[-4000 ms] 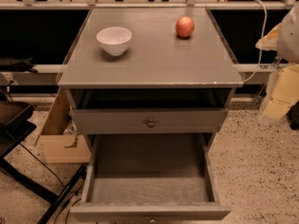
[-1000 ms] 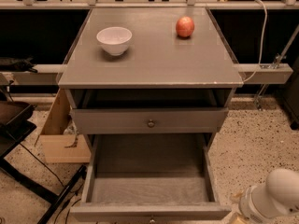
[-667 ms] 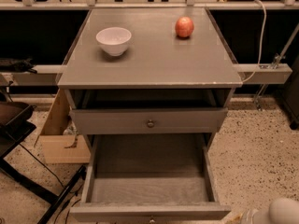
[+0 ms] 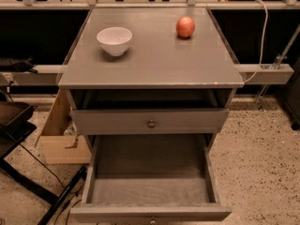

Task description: Close middle drawer

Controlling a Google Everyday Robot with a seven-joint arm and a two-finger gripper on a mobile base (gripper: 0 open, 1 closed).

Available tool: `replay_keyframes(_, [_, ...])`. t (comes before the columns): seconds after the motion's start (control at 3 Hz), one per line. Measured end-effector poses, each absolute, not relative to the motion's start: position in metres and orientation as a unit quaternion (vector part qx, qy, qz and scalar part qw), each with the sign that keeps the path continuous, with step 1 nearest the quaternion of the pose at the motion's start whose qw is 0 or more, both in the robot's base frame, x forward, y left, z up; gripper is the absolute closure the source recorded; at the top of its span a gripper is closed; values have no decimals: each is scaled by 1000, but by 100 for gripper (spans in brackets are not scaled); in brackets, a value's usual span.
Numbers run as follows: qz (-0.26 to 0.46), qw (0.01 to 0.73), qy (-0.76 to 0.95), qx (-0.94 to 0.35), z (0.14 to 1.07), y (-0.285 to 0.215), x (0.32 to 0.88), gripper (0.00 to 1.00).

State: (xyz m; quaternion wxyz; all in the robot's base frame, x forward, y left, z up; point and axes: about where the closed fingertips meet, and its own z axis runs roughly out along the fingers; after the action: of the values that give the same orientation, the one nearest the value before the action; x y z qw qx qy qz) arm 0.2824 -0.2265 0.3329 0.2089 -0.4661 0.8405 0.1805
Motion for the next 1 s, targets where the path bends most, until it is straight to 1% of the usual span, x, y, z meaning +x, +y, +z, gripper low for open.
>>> replay_keyframes(0.33, [180,260,817,-482,307,-208,298,100])
replay_keyframes(1.0, [173,330,783,-498,285,-206,359,100])
